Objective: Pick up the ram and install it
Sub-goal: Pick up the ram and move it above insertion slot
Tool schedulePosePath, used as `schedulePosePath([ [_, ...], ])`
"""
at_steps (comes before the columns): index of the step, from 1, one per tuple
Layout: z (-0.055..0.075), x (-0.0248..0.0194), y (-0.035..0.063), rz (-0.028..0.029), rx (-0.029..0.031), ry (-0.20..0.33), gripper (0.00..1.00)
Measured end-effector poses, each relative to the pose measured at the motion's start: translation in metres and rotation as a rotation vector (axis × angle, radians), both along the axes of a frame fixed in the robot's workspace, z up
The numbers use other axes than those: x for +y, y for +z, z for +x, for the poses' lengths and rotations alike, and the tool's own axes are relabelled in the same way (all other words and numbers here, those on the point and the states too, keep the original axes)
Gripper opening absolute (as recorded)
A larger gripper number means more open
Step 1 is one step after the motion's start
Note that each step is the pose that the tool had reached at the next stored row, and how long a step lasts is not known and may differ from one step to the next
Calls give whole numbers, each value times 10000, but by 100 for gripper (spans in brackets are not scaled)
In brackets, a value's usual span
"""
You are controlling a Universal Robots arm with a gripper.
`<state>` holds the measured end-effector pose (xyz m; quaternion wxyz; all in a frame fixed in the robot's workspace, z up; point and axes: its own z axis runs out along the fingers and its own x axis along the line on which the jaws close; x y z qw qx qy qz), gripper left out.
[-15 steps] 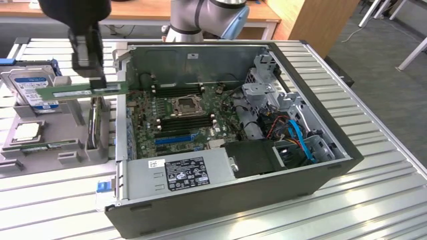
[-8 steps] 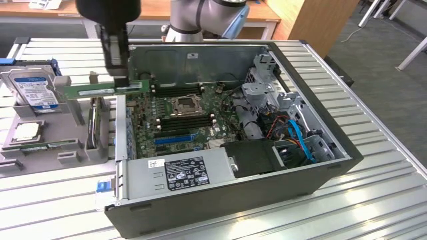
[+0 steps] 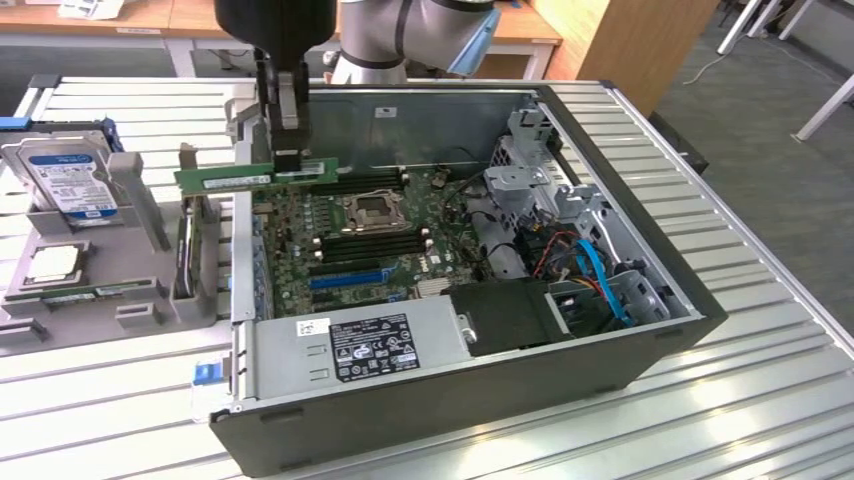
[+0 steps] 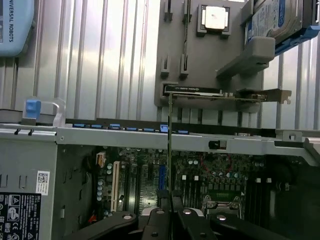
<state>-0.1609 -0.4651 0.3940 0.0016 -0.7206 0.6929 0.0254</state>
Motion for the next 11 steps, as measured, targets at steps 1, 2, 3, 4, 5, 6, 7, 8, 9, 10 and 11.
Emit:
schedulePosePath([
  [1,0,0,0,1,-1,-1,12],
  [2,0,0,-1,1,-1,-2,12],
  [3,0,0,0,1,-1,-2,12],
  [4,0,0,-1,1,-1,-2,12],
  [5,2,1,0,1,-1,-2,12],
  [6,9,1,-1,1,-1,-7,12],
  [7,18,1,-1,2,0,-24,12],
  [8,27,1,-1,1,1,-45,12],
  [9,34,0,-1,1,1,-71,12],
  [10,40,0,0,1,2,-105,12],
  [11,45,0,-1,1,2,-148,12],
])
